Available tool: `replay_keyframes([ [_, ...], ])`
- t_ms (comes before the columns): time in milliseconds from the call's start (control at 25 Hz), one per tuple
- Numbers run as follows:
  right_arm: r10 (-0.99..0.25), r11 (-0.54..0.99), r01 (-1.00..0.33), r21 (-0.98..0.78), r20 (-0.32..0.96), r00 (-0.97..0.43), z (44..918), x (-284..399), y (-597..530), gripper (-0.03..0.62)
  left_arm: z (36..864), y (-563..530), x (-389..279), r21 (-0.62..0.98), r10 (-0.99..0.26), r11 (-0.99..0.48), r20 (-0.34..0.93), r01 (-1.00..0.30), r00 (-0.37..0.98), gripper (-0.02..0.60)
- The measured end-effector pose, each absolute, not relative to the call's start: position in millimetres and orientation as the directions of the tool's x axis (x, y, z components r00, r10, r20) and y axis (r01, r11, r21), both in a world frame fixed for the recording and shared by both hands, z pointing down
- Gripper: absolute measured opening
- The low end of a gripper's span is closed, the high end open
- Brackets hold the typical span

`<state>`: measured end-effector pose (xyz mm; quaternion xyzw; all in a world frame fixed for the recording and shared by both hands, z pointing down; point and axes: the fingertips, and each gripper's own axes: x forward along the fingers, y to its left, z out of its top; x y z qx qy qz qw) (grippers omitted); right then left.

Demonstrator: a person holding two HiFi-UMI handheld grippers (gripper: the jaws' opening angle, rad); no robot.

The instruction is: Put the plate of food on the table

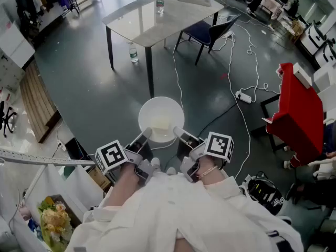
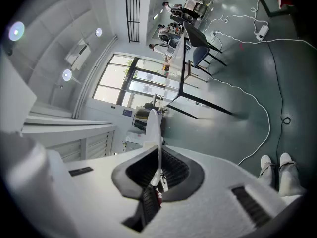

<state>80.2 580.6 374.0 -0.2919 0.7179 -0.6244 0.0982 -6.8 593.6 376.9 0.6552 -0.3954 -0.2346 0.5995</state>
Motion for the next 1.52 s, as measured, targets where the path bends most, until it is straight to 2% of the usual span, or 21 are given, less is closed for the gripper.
replay_keyframes([
  [640,-0.551,0.083,-0.315,-0.945,0.22,-0.805,370,77,576,0.011,375,590,-9,0.976,-0.799,0.02,0.145,-0.215,0.584,0.021],
  [880,-0.575,0.015,-0.295,-0.956,0.232,-0.784,375,74,571,0.011,372,580,-16,0.971,-0.79,0.001,0.148,-0.24,0.595,0.021],
  [1520,-0.628,-0.023,-0.275,-0.961,0.228,-0.744,388,22,528,0.011,383,531,-67,0.961,-0.738,-0.045,0.152,-0.273,0.657,0.021],
])
